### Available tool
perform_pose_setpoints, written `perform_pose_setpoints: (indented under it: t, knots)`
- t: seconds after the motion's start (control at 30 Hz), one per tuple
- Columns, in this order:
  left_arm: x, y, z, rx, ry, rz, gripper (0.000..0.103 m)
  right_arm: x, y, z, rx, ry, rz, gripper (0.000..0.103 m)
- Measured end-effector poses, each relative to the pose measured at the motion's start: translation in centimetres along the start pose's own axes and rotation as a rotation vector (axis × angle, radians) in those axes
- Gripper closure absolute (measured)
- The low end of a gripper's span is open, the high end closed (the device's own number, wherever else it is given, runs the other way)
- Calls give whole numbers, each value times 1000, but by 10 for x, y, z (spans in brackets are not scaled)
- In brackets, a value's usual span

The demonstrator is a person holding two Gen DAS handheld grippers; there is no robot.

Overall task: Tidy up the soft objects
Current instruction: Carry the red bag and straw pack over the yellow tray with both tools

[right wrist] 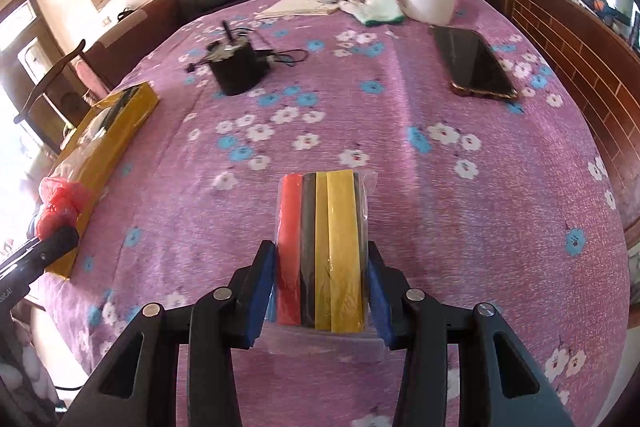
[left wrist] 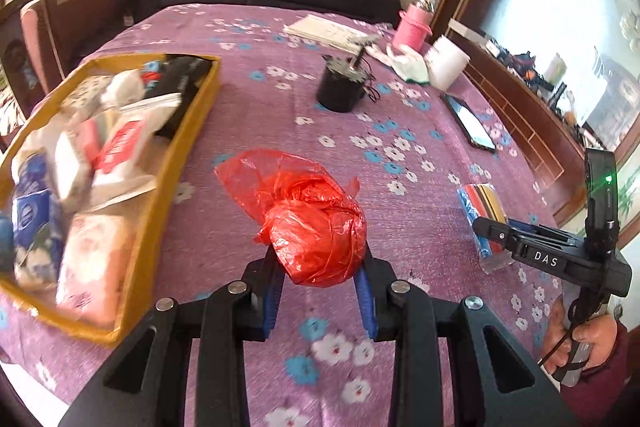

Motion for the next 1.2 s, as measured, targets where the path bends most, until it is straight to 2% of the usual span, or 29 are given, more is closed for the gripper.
perform_pose_setpoints:
  t: [0.2,0.4,0.73,1.2]
  knots:
    - [-2,25,-25,-12,-46,-40,72,-6,35,-13,-17,-24,-64,56]
    - [-11,66,-52,-74,-118,-91,72,-10,74,-22,-39,-38,-130,56]
    - [-16,131,-82,-203,-191,-150,72,-17,145,-18,-78,-29,-235,56]
    - [-30,184,-93,-244,-213,-181,72,-38,245,-2,-133,-18,-382,56]
Point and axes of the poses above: each gripper's, at about its wrist camera, not at the fingertips, and z roughly the way its jaws point, y to its left, x to its underside, the point moved 6 cm from there along z, roughly the way its jaws point, and after that the axes turned 7 degrees about -z, right-handed, at the moved point
